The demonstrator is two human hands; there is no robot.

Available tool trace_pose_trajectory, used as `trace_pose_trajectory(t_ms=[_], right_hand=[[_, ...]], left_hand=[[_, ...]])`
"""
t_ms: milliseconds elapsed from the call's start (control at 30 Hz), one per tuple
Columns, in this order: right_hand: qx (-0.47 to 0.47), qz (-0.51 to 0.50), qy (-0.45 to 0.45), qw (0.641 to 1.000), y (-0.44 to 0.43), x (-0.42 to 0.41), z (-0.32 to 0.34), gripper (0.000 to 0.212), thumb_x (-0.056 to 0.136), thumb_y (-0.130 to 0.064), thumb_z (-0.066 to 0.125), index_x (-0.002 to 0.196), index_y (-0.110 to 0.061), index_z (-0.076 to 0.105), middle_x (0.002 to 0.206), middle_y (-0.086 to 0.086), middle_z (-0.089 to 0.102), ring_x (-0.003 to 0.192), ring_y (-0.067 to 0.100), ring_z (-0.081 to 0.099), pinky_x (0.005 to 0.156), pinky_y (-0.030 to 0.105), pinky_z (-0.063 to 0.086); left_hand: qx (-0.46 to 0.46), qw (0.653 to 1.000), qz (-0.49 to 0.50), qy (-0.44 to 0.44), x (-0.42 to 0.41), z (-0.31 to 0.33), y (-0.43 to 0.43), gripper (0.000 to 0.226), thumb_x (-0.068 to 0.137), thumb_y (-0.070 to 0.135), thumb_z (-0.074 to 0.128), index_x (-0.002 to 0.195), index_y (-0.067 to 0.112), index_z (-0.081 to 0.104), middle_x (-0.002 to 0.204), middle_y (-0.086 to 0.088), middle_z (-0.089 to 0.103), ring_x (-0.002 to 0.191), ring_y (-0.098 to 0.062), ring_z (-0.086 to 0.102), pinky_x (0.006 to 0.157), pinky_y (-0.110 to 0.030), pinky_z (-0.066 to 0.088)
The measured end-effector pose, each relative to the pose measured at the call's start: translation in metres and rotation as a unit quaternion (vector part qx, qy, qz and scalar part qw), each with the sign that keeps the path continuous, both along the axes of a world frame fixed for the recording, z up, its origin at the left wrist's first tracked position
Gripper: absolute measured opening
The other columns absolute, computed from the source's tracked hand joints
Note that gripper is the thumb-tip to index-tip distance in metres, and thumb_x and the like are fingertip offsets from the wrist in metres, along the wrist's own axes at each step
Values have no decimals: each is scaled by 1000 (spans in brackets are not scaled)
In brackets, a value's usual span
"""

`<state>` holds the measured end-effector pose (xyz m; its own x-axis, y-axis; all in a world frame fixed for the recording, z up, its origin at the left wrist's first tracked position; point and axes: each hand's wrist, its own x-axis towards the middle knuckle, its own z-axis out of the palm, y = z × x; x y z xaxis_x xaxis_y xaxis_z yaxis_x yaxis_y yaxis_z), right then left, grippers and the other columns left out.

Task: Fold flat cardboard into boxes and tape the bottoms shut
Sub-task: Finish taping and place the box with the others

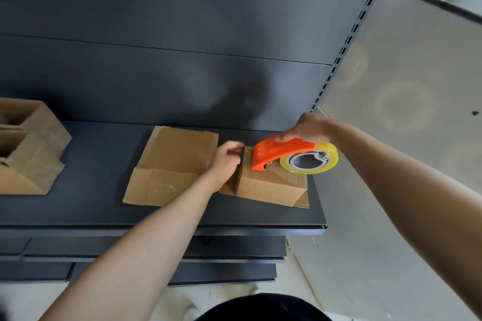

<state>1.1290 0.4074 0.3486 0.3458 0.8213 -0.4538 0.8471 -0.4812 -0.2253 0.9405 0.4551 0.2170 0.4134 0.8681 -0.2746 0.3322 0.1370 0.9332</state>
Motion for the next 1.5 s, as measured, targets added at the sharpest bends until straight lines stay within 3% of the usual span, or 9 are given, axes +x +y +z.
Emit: trace_pose_trajectory(t_ms=[67,267,600,800,900,1067,1233,1333,1500], right_hand=[[-1,-3,5,1000,1,1,-1,51,76,-62,66,87,-14,54,73,1,55,75,22,56,69,31,39],[-3,2,14,1000,3,3,-1,51,75,-63,66,91,-15,56,75,0,58,72,19,57,71,32,43],[-10,5,27,1000,-11,21,2,69,70,-76,57,105,-17,59,104,4,64,97,26,60,91,39,48],[-13,11,35,999,-35,43,19,38,78,-63,61,87,-27,55,86,-7,60,87,19,53,81,30,36],[-41,-21,-10,999,-55,75,28,58,70,-72,60,87,-17,64,96,5,66,88,25,60,84,34,42],[-68,-53,-39,996,-89,110,39,58,70,-68,66,87,-13,68,90,7,68,82,24,62,80,33,43],[-74,-77,-65,992,-116,142,44,71,42,-81,60,72,-17,71,74,1,69,73,19,64,77,33,46],[-92,-65,-93,989,-112,142,24,58,63,-72,66,78,-16,67,75,0,65,76,22,62,75,32,45],[-109,-33,-108,988,-100,134,-14,55,69,-70,63,71,-16,59,71,2,59,73,24,59,69,31,43]], left_hand=[[-42,994,-80,-66,1,12,2,48,80,6,55,124,25,57,130,-1,56,121,-18,50,107,-35,37],[-26,957,-283,61,1,19,7,99,68,30,83,147,31,25,149,8,25,134,-18,31,113,-36,26],[53,946,-286,140,4,23,8,96,71,21,82,149,21,26,150,5,22,137,-17,29,111,-27,24],[55,945,-278,165,5,26,8,99,72,20,82,151,22,22,154,3,17,141,-19,24,113,-29,23],[54,941,-283,176,7,28,8,99,72,20,81,151,24,22,153,4,18,140,-20,25,112,-30,24],[55,939,-286,185,9,31,6,98,74,18,80,151,23,21,153,3,18,140,-21,25,112,-33,24],[51,937,-286,191,12,33,7,98,72,16,81,151,23,21,153,2,19,139,-22,25,114,-35,25],[46,938,-285,194,13,32,6,98,72,15,81,150,24,22,153,4,19,139,-22,25,114,-35,25],[41,937,-285,198,13,31,7,99,73,15,80,151,26,21,153,4,18,139,-22,25,115,-39,25]])
